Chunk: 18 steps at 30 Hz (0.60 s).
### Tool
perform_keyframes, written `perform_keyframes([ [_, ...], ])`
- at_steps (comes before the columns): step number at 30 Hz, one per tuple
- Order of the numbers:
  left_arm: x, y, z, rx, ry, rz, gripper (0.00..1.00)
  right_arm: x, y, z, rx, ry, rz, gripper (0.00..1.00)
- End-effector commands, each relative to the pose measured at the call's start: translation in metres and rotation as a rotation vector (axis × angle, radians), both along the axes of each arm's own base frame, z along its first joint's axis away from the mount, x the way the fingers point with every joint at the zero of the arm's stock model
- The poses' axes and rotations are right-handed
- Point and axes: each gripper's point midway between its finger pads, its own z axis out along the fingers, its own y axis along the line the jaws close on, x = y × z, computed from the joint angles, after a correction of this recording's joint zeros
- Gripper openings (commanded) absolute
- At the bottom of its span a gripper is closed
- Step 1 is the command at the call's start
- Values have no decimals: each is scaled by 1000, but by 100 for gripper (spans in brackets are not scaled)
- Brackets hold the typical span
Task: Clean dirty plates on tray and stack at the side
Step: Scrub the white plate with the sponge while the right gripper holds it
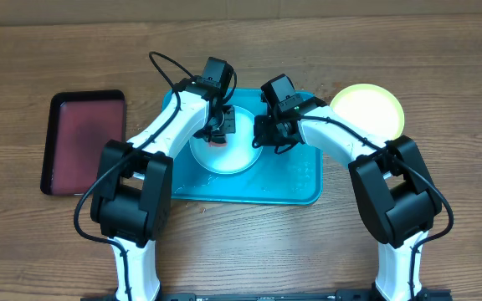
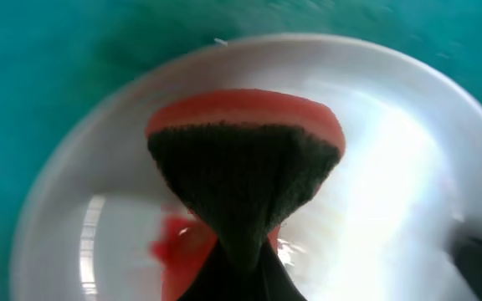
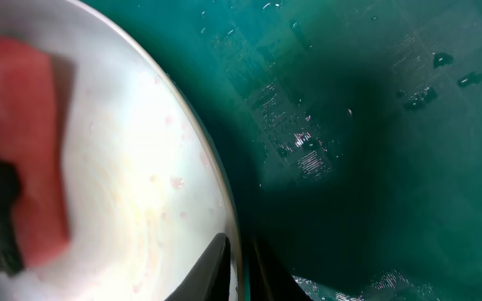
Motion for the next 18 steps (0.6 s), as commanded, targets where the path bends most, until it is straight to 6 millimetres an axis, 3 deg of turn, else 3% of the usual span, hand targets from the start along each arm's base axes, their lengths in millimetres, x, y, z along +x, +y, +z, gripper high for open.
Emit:
perform_keyframes([
  [1, -20, -32, 2, -178, 81, -47, 4, -4, -4, -8, -17, 19, -5, 11],
  [4, -34, -41, 0, -234, 142, -60, 5, -4, -4, -8, -17, 19, -5, 12],
  [9, -54, -32, -3, -188, 207, -136, 8, -4, -4, -9, -19, 22, -5, 11],
  [14, -49, 21, -10, 109, 174, -126, 4, -5, -5, -9, -21, 26, -5, 11],
  [16, -38, 50, -7, 286, 120, -97, 4, -5, -5, -9, -20, 26, -5, 12],
  [18, -27, 67, -2, 389, 66, -60, 4, -5, -5, -9, -20, 25, -5, 12],
])
